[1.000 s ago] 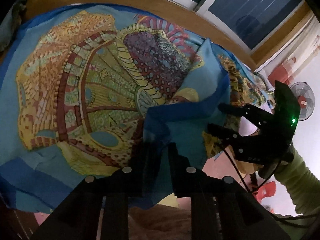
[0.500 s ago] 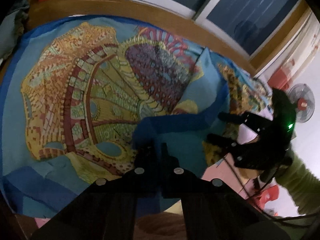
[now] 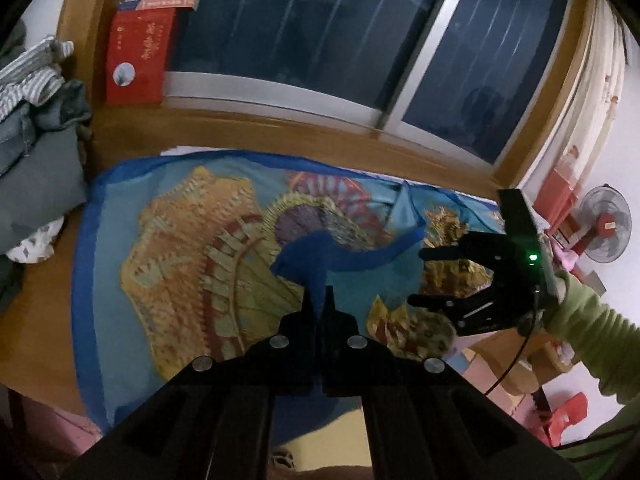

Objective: Fold clothes

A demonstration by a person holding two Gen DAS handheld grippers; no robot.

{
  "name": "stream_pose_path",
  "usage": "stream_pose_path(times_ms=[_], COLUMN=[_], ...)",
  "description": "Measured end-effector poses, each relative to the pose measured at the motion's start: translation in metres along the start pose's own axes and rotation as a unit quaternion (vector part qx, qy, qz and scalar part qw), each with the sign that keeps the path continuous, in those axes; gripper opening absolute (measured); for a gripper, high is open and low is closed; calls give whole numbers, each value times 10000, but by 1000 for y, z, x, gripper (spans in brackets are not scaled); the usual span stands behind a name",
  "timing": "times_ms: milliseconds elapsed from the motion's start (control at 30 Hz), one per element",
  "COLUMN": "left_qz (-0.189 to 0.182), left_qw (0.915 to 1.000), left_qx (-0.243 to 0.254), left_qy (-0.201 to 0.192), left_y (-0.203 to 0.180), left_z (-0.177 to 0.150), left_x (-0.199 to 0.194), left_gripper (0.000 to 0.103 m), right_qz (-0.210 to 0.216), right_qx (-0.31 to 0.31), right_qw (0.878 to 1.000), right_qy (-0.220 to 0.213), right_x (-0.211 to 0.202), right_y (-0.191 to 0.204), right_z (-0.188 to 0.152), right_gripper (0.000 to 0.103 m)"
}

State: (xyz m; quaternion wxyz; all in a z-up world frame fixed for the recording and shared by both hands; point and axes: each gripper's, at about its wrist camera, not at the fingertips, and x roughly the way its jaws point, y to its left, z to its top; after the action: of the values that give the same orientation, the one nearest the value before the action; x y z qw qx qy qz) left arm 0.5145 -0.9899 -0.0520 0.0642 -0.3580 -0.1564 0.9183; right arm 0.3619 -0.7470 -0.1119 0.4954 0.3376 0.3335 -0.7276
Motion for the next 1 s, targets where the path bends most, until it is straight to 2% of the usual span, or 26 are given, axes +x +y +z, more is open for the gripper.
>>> stream_pose_path(times_ms=[167, 333, 433, 633, 833, 867, 900, 933, 1000], left_qz=[403, 533, 552, 552, 708, 791, 875, 966, 1307], left_qw=[9988, 9965, 9954, 9958, 9959, 9955, 9951, 9945, 9905], left_qx=[203, 455, 563, 475, 343, 307, 270, 240, 332], left_qy=[-183, -452, -544, -563, -455, -414, -374, -332, -264], left_y=[21, 42, 53, 85, 120, 127, 134, 140, 152], left_z=[22, 50, 64, 88, 105, 108, 111, 114, 120], left_x=[10, 6, 4, 19, 35, 38, 41, 45, 54], left_gripper=[0, 0, 0, 0, 0, 0, 0, 0, 0], right_qz=[118, 226, 227, 386, 866, 951, 894, 820, 672], right_qx=[-447, -923, -932, -834, -619, -605, -582, -558, -509], right_qw=[9988, 9953, 9953, 9956, 9936, 9929, 9937, 9946, 9962], right_qy=[167, 203, 149, 169, 385, 380, 341, 299, 213], right_x=[37, 66, 76, 98, 127, 131, 135, 138, 145], right_y=[9, 20, 14, -3, -16, -18, -19, -19, -20], right_z=[44, 89, 117, 166, 206, 213, 219, 225, 237], right_gripper=[68, 68, 68, 72, 71, 65, 30, 0, 0])
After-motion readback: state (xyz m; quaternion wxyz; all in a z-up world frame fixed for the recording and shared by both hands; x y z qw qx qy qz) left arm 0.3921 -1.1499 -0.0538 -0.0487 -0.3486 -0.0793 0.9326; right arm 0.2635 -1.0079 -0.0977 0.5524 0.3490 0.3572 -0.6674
